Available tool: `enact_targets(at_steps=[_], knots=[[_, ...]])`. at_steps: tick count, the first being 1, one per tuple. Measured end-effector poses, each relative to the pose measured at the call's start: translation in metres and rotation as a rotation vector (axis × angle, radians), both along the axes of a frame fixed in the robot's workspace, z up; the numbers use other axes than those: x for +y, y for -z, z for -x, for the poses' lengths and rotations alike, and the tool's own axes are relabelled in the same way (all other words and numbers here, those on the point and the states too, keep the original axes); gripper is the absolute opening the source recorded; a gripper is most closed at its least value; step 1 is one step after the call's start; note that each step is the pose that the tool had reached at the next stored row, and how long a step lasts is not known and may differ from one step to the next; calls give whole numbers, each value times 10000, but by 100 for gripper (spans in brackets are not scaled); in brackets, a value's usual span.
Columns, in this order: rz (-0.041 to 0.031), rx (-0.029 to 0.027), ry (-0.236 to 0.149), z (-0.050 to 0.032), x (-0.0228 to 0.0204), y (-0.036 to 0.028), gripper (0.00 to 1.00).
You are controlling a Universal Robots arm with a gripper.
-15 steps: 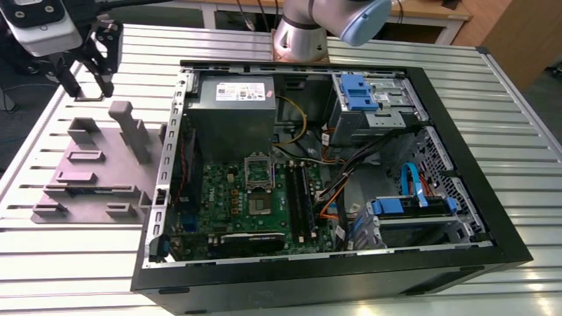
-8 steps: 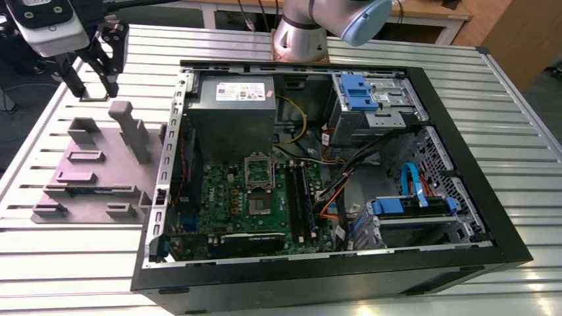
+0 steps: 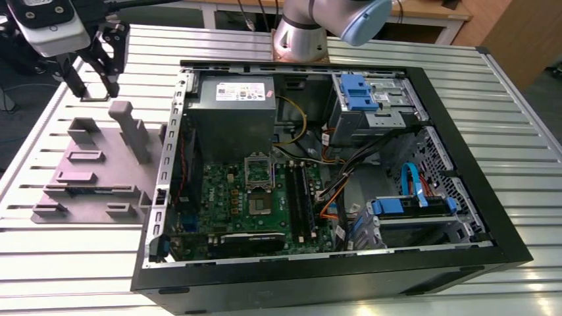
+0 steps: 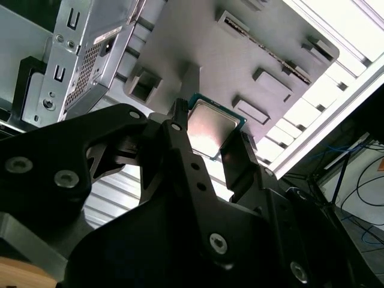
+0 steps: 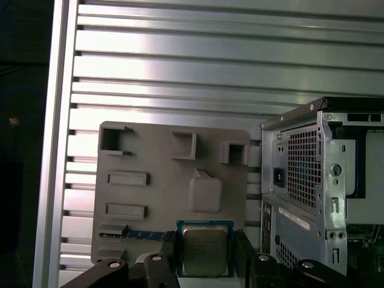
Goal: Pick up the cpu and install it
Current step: 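Pick up the cpu and move it towards the insertion slot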
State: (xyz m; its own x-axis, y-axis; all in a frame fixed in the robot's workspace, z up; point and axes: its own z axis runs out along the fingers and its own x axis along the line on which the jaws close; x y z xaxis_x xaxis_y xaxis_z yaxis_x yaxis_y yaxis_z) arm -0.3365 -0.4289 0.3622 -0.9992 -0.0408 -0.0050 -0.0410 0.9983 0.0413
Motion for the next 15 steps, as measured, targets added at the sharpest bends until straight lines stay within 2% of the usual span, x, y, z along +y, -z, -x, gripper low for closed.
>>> enact_targets(at_steps=[5, 15], knots=[[-1, -1, 2, -47, 0, 1, 47], [-1, -1, 2, -194, 0, 1, 47]])
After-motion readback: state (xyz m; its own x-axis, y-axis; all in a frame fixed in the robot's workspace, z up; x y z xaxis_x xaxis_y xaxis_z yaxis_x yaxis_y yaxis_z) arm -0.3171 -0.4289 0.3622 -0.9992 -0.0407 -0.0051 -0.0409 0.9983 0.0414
